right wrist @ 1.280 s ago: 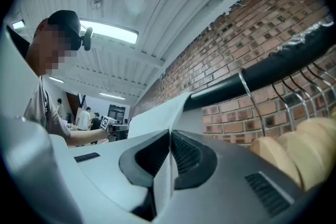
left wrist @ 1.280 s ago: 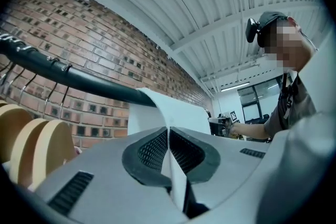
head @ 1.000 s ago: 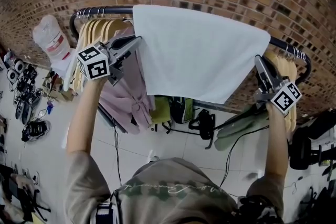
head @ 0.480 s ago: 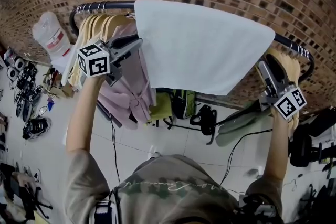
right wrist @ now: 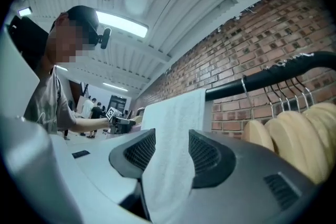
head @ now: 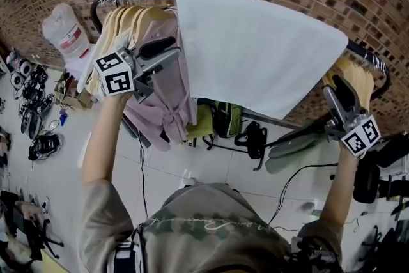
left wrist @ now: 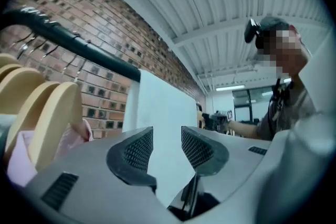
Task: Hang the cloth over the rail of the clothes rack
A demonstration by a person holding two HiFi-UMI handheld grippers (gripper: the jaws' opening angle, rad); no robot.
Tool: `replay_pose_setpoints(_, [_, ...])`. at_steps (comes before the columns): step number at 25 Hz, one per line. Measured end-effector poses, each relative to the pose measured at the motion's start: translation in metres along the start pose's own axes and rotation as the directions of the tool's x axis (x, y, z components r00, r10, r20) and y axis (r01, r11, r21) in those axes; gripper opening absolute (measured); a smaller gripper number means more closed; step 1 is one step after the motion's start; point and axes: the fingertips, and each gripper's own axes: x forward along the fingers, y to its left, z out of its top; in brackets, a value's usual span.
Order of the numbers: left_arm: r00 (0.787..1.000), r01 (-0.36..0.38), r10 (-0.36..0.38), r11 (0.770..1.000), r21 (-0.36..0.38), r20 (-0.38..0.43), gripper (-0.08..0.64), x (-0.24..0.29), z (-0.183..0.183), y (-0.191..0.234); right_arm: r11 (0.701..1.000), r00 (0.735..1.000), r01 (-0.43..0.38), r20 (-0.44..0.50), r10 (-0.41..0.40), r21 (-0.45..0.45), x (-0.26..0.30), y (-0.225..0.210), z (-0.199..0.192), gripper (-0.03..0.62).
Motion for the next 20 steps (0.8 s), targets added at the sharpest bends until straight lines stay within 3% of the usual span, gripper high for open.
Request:
replay_pose_setpoints(3, [0.990,0.020,0.004,0.984,0.175,-0.140,0.155,0.009,-0.025,-0.014,1.000,1.000,0.000,-0.027,0.000,-0.003,0.003,0.007,-0.012,0.178])
replay_pose_setpoints(5, [0.990,-0.011,0.042,0.975,0.224,-0.138,0.130,0.012,-0.030,-0.016,1.000,1.000,-0.015,-0.027,0.015,0.011,0.005,0.013,-0.017,0.178])
replay_pose_setpoints(6, [0.992,-0.032,0.056,0.977,0.210,-0.110,0.003,0.013,-0.028,-0.016,1.000,1.000,-0.009,-0.023,0.009,0.010,0.006,0.014,-0.019,0.176])
replay_pose_setpoints(9, [1.000,-0.014,0.016,0.998,0.066,-0.021,0.005,0.013,-0.020,-0.019,0.999,0.999,0.027,0.022,-0.028,0.044,0.009,0.013,-0.020,0.176])
replay_pose_setpoints(13, [0.998,0.024,-0.019,0.996,-0.088,0.054,0.005,0.008,-0.019,-0.016,0.991,0.999,-0.016,0.053,0.009,0.131,0.019,0.024,-0.021,0.175])
replay_pose_setpoints(15, [0.998,-0.001,0.007,0.996,-0.090,0.064,0.005,0.004,-0.020,-0.012,0.991,0.998,-0.032,0.051,0.026,0.127,0.026,0.031,-0.021,0.169])
replay_pose_setpoints(17, [0.998,-0.022,0.026,0.998,-0.054,0.059,0.005,0.001,-0.020,-0.010,0.993,0.999,-0.027,0.049,0.021,0.115,0.031,0.035,-0.020,0.024])
replay_pose_setpoints(20, [0.999,-0.002,0.004,1.000,-0.030,0.054,0.005,-0.001,-0.020,-0.017,0.994,1.000,-0.006,0.019,0.004,0.105,0.039,0.040,-0.024,0.012])
